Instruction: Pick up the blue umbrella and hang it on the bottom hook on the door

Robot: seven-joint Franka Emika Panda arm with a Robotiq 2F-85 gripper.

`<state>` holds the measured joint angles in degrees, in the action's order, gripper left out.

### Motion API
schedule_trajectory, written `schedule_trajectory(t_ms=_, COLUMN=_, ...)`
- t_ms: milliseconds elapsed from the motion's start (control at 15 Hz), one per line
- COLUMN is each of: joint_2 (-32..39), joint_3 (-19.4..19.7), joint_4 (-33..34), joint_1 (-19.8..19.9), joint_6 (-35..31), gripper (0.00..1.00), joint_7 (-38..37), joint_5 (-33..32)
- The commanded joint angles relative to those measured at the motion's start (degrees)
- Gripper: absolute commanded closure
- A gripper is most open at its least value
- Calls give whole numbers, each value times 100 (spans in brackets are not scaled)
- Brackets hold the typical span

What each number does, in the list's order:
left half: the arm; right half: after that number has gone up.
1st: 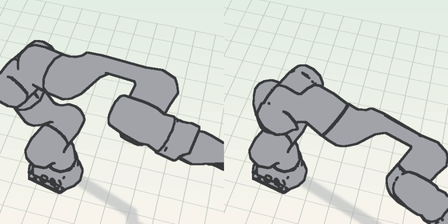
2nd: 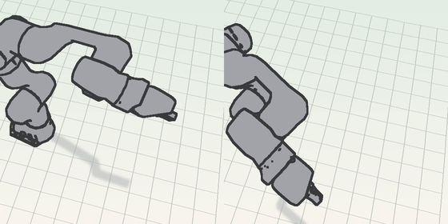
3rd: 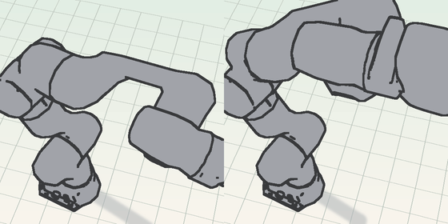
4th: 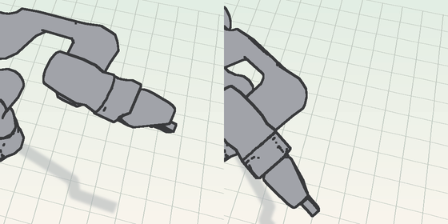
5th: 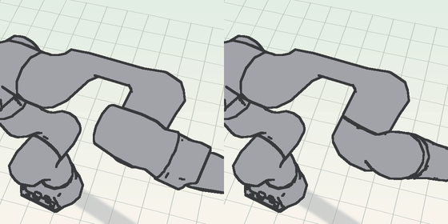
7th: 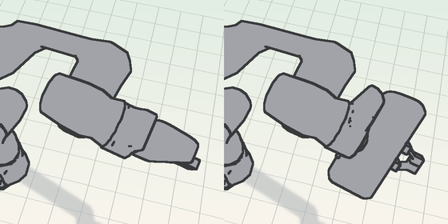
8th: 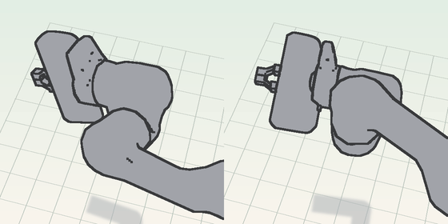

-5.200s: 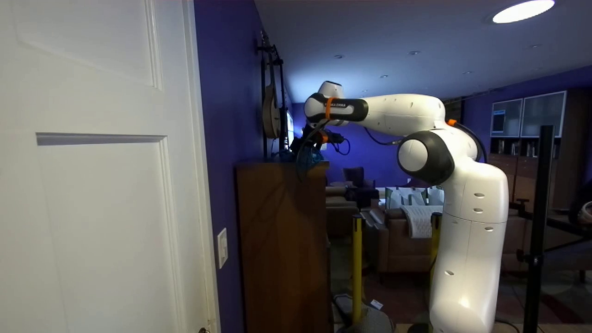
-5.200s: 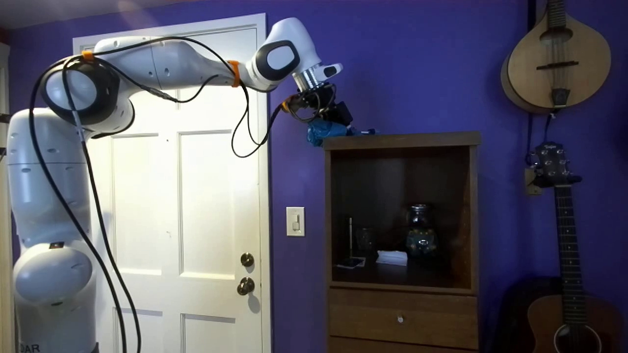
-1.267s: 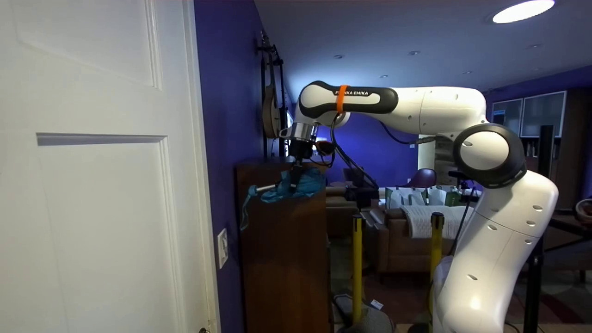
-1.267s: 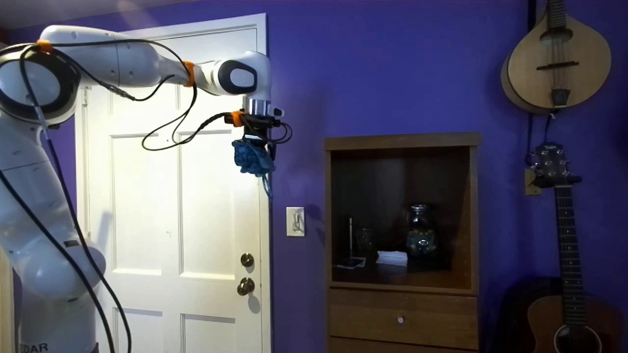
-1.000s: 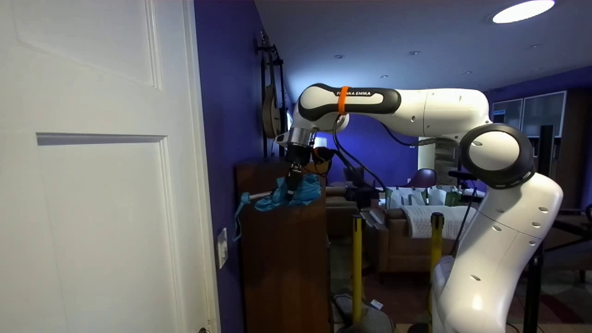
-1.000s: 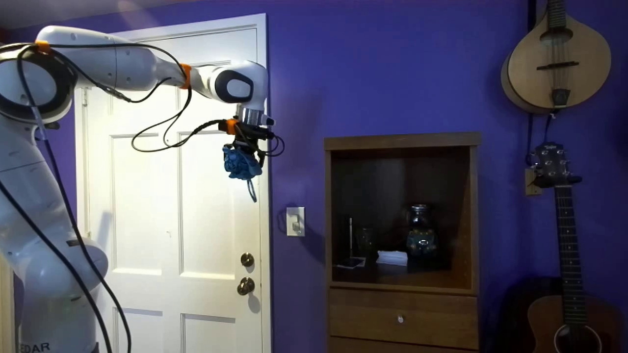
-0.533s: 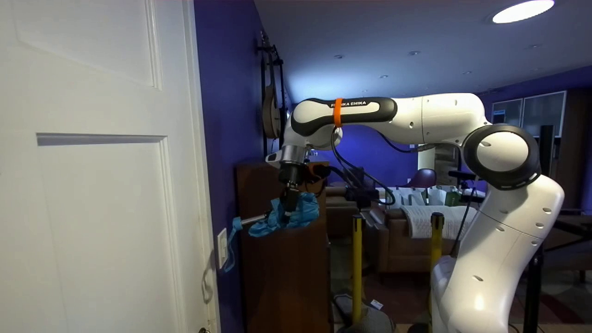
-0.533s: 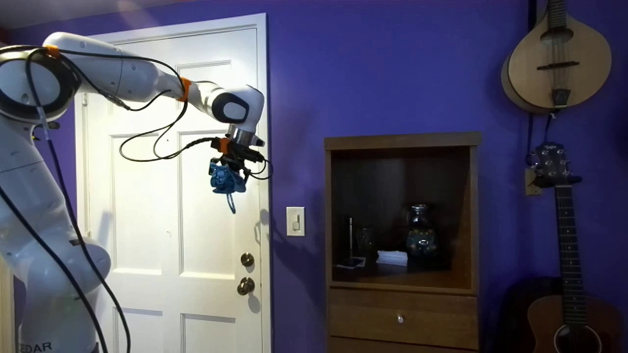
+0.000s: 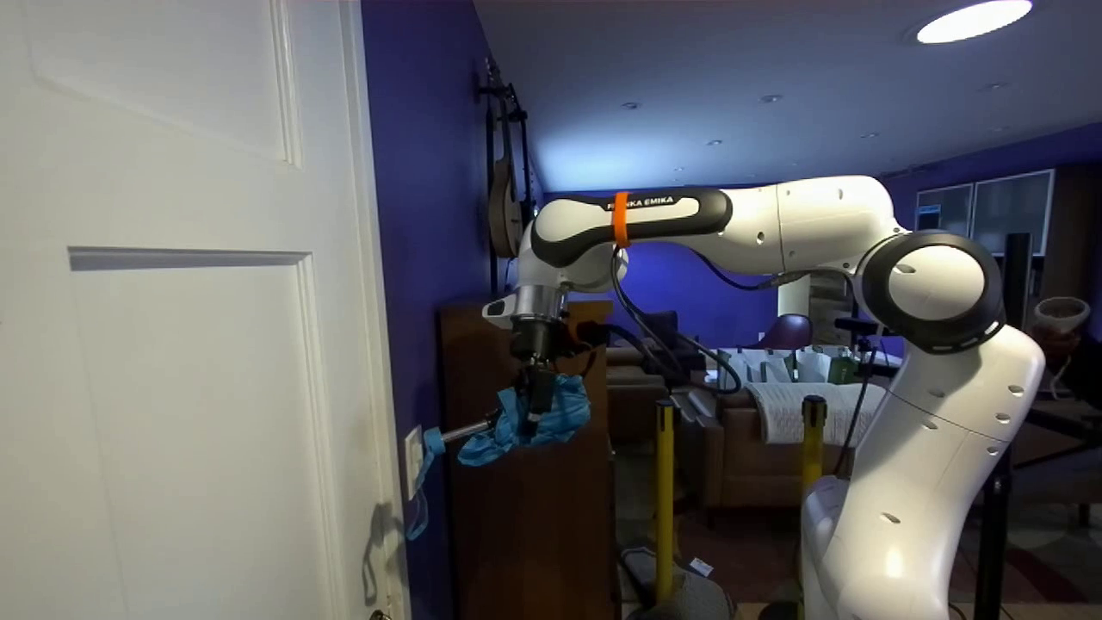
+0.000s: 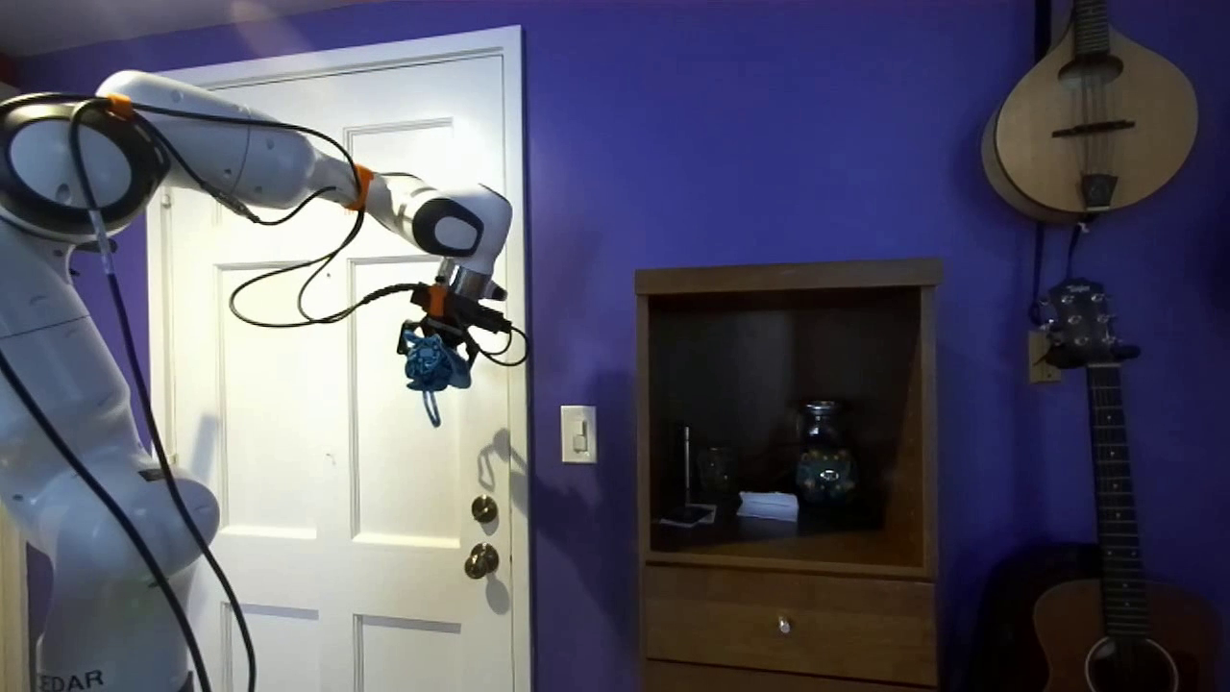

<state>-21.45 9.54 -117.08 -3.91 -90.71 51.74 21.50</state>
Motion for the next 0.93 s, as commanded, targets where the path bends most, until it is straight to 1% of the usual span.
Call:
schedule_trajectory(t_ms=0, joint_2=12, joint_3=-60, joint_4=17, joint_1=79, joint_6=24, gripper=66, joint_7=26, joint_5=21)
schedule_trajectory(t_ms=67, joint_2=12, joint_3=-60, joint_4=17, joint_1=79, joint_6=24, gripper=66, joint_7=29, joint_5=21)
schedule_trajectory(t_ms=133, joint_2=12, joint_3=-60, joint_4=17, joint_1=79, joint_6=24, gripper=91, joint_7=32, joint_5=21)
schedule_trajectory(t_ms=200, joint_2=177, joint_3=-78, joint_4=62, joint_1=36, joint_6=141, gripper=91, joint_7=99, joint_5=-23)
schedule_trajectory(t_ms=400, joint_2=441, joint_3=-97, joint_4=39, joint_1=-74, joint_6=301, gripper=91, joint_7=544, joint_5=174)
schedule_trajectory(t_ms=600, joint_2=682, joint_3=-252, joint_4=-55, joint_1=-92, joint_6=173, gripper=91, joint_7=911, joint_5=194)
schedule_trajectory(t_ms=867, joint_2=1048, joint_3=-473, joint_4=-209, joint_1=-112, joint_6=-103, gripper=91, joint_7=1510, joint_5=412)
